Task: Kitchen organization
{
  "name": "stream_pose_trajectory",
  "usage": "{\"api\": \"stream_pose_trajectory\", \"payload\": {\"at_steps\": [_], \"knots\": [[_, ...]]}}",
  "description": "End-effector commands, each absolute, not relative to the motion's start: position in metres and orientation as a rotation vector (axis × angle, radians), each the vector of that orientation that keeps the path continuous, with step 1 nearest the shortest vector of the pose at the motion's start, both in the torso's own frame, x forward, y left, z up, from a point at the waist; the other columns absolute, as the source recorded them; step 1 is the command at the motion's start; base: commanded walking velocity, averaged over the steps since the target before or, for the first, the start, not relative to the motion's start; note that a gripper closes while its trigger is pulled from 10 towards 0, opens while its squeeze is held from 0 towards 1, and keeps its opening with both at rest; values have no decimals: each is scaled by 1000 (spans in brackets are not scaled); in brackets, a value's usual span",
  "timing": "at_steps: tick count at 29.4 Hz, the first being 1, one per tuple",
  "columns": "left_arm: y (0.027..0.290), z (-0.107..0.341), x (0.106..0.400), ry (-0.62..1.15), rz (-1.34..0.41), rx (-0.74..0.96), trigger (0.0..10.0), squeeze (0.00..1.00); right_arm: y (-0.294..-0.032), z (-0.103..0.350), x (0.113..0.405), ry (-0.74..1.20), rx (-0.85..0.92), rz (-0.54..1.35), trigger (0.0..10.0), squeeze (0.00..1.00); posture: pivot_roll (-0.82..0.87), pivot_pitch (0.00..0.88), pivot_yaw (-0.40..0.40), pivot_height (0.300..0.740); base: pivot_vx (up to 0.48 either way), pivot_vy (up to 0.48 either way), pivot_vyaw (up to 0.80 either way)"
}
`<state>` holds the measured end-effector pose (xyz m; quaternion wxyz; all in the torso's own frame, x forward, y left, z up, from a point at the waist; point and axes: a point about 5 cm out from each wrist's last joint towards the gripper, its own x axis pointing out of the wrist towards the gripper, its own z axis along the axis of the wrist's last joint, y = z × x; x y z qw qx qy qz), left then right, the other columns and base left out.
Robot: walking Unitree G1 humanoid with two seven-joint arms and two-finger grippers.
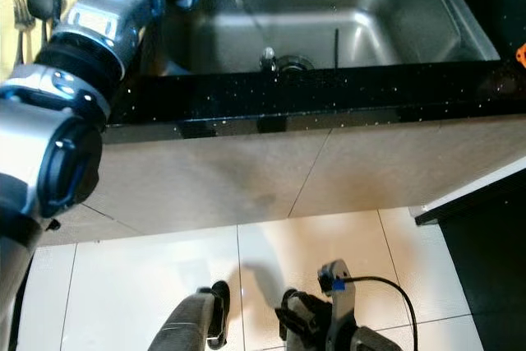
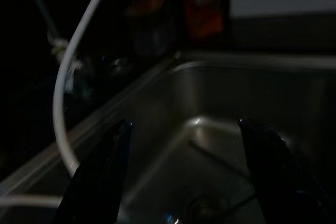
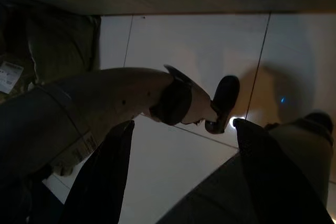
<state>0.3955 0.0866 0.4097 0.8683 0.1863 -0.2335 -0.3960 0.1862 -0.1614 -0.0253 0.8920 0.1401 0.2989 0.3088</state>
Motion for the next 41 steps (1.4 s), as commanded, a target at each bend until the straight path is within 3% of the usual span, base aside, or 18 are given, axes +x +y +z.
{"api": "stream_pose_trajectory", "payload": {"at_steps": [1, 13, 21, 27, 34, 41], "knots": [[90, 421, 389, -528, -910, 346, 10000, 0, -163, -34, 178, 660, 315, 614, 10000, 0, -52, 266, 6, 740, 0, 0, 0], [101, 420, 359, -696, -1248, 116, 10000, 0, -158, -30, 201, 618, 308, 632, 10000, 0, -38, 202, -11, 740, 0, 0, 0], [104, 385, 323, -717, -1414, 49, 10000, 0, -152, -30, 213, 595, 303, 660, 10000, 0, 4, 146, -21, 740, 0, 0, 0], [106, 372, 309, -698, -1430, -3, 10000, 0, -148, -29, 220, 577, 301, 663, 10000, 0, 14, 115, -24, 740, 0, 0, 0], [96, 326, 295, -585, -1400, -81, 10000, 0, -148, -24, 236, 540, 278, 636, 10000, 0, 25, 85, -34, 740, 0, 0, 0], [95, 289, 301, -461, -1281, -95, 10000, 0, -152, -25, 239, 542, 255, 618, 10000, 0, 32, 78, -41, 740, 0, 0, 0]]}}
